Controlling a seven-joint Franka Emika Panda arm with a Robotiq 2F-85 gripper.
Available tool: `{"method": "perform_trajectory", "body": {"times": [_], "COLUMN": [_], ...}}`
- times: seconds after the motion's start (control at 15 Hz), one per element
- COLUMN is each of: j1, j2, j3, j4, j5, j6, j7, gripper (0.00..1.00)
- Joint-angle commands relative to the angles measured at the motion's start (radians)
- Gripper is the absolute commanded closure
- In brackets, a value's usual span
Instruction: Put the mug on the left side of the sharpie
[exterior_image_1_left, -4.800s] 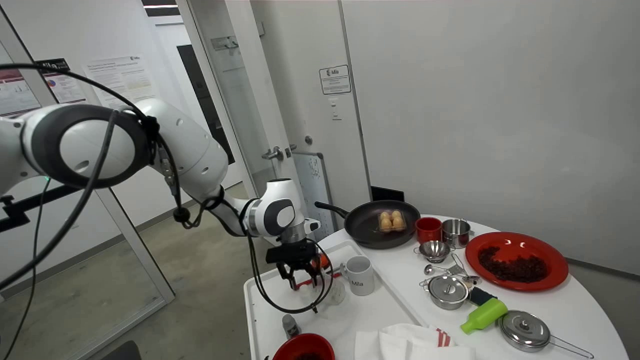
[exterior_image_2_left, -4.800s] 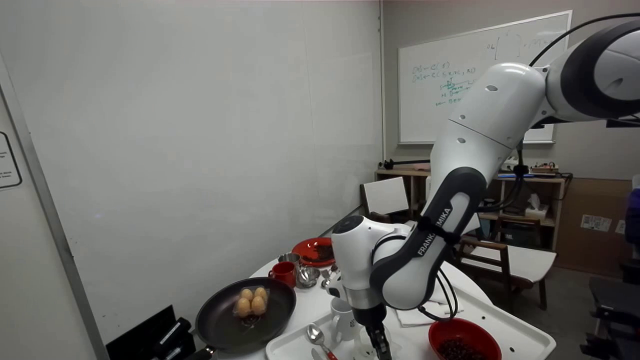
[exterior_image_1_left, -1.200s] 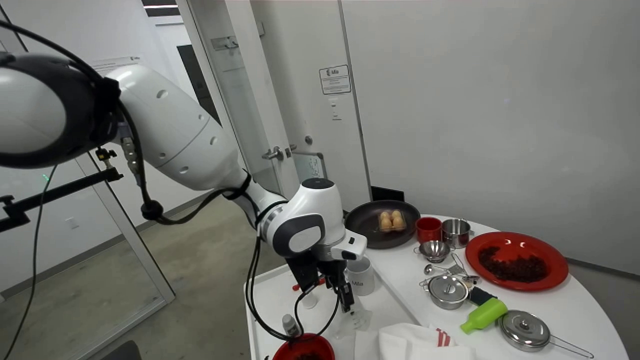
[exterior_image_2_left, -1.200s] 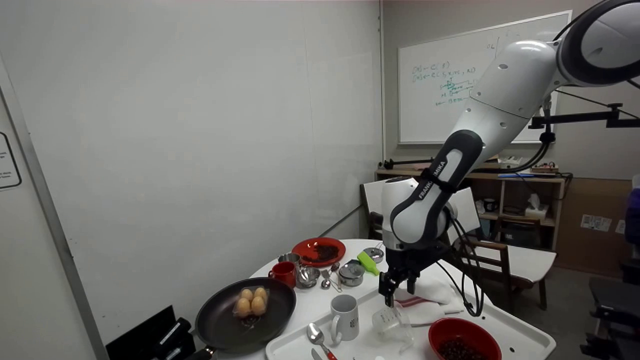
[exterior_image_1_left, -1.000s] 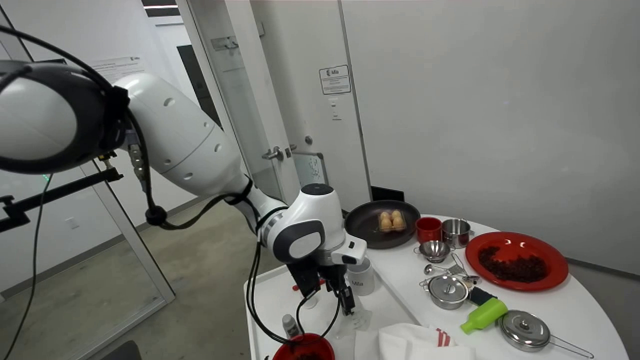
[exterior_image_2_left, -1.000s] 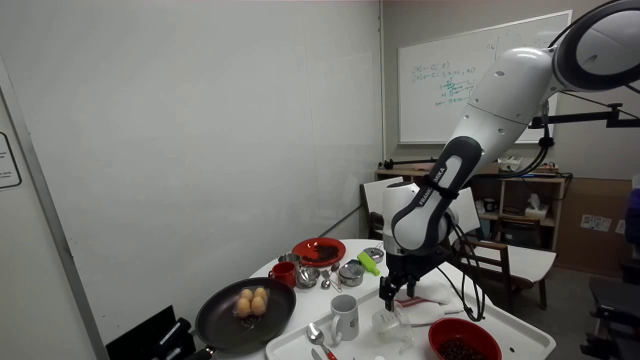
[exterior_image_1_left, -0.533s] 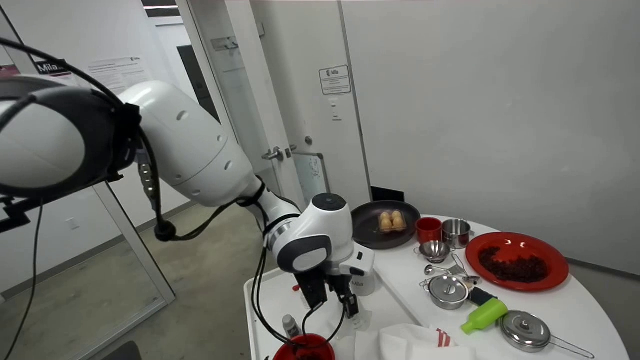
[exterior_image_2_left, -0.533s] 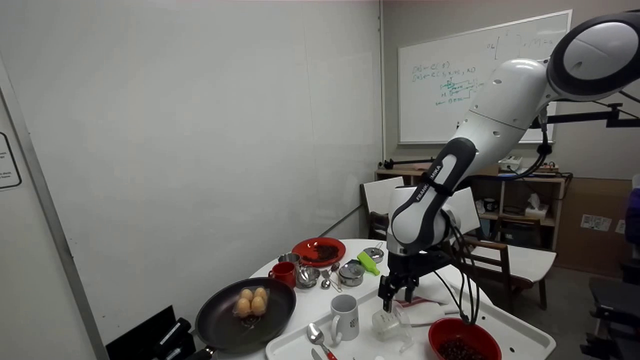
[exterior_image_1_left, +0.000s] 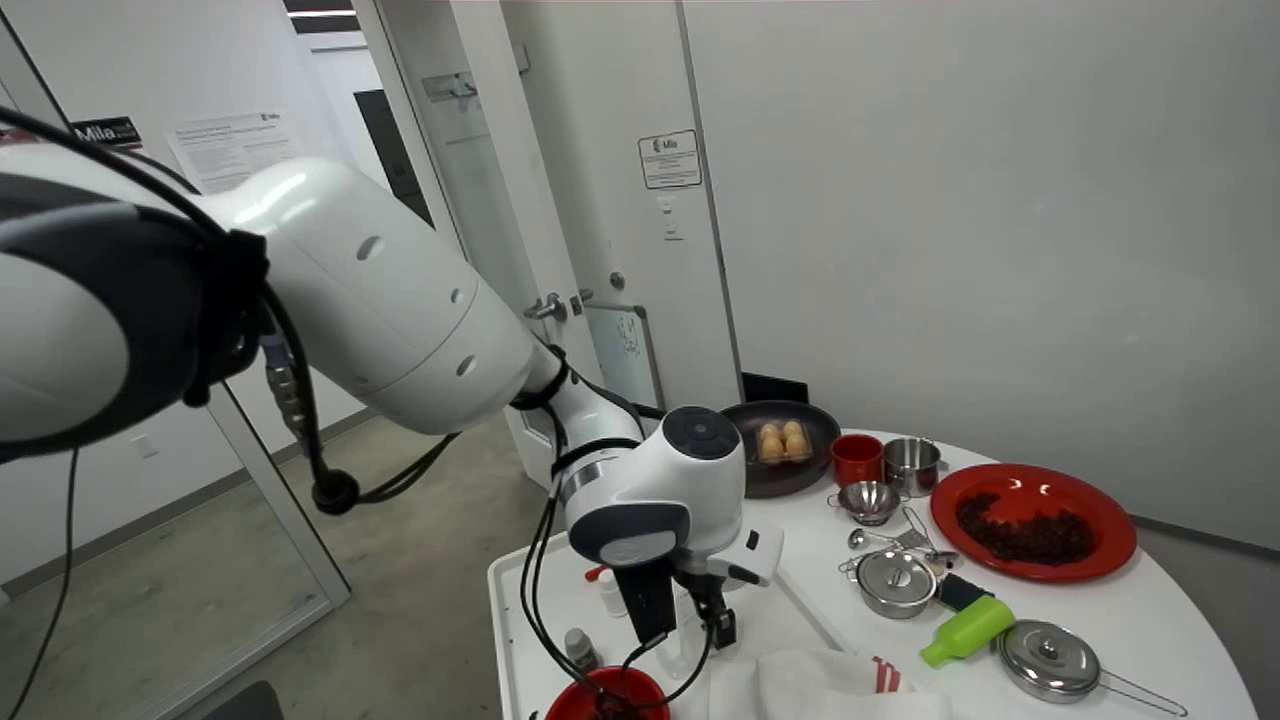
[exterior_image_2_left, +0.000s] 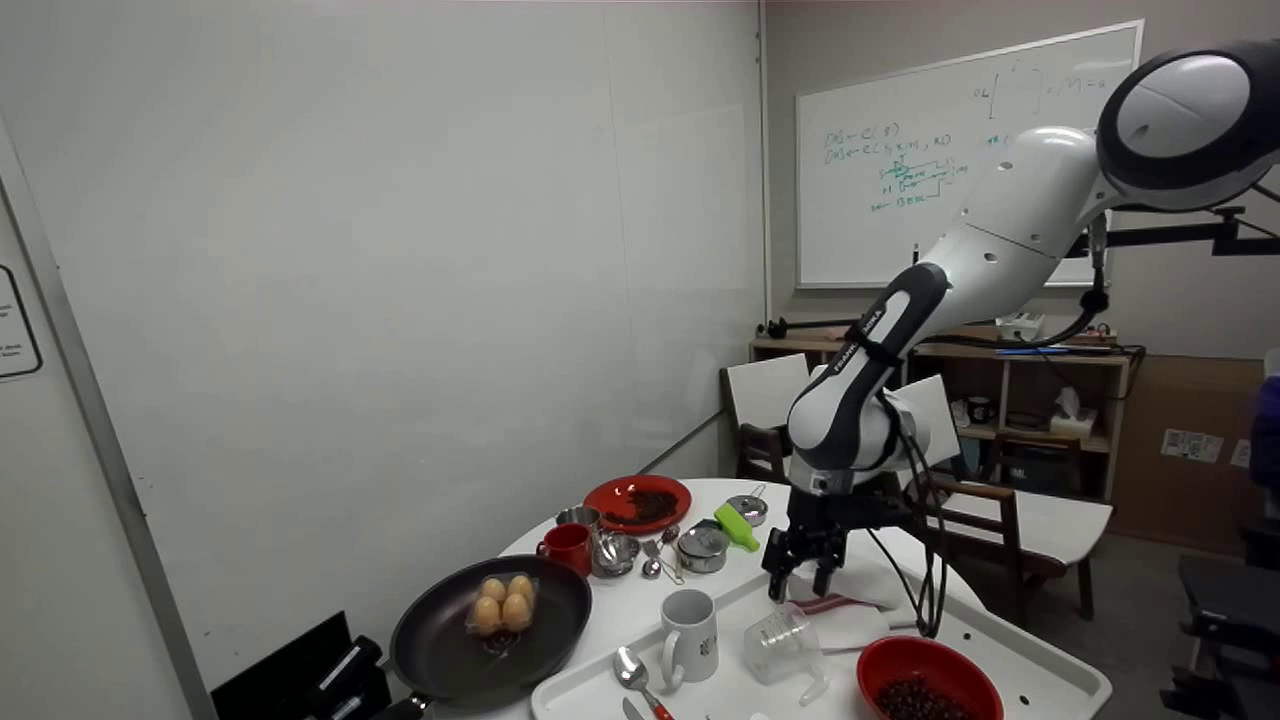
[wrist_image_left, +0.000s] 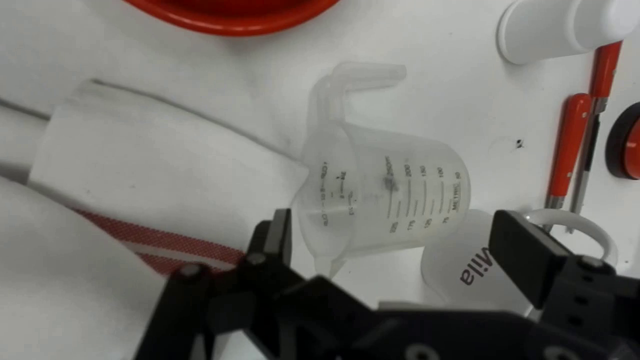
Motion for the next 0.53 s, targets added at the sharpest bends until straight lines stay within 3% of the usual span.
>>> {"method": "perform_trajectory", "body": {"times": [0.0,0.2,0.47], "j1": [-0.066,-0.092,-0.091], "j2": [0.044,0.068,0.076], "j3": [0.097,0.139,0.123], "j4": [0.047,0.07,0.09], "j5": [0.069,0.103,0.129], "j6": [-0.052,-0.094,-0.116], "j7": [-0.118,-0.182,-0.201], "gripper": [0.0,0.0,0.0]}}
